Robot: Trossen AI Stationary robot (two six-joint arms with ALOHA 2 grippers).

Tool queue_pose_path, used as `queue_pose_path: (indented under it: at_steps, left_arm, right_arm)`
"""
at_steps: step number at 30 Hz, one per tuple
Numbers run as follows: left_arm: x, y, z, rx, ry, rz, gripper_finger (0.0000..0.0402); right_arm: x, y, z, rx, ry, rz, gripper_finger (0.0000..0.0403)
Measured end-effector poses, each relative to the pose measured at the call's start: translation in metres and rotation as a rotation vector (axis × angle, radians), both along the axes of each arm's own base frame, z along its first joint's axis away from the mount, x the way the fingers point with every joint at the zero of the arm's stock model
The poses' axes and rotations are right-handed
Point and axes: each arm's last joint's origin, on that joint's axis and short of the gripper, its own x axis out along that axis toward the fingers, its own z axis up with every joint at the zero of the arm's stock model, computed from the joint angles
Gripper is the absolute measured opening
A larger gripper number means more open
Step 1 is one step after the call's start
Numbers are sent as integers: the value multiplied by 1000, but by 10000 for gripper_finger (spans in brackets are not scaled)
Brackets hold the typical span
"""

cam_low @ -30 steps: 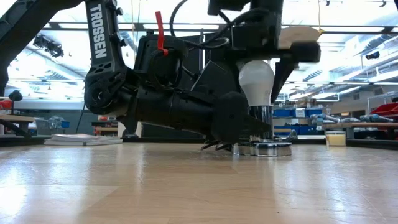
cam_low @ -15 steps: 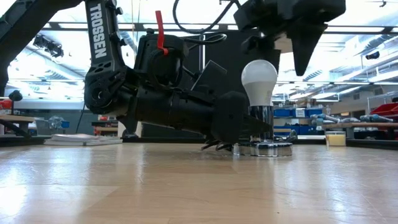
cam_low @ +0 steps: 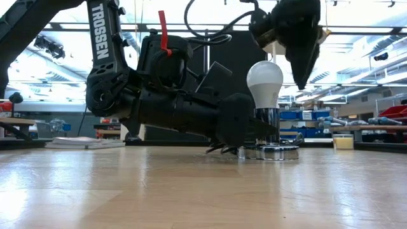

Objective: Screw lightbulb
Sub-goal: Remove the lightbulb from the socket

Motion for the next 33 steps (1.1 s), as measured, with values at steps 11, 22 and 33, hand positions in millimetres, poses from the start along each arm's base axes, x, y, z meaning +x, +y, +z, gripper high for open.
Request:
queue_pose_path:
  at_steps: [11,22,33]
  left_arm:
    - [0,0,0,0,0,2,171]
    - [-1,0,0,-3,-5,7,171]
    - [0,0,0,1,-5,2,171]
  right_arm:
    - [11,17,-4,14,-85,-134,261]
    - [22,14,-2,47,-195,-109,260]
    - [22,8,-2,148,-174,-226,261]
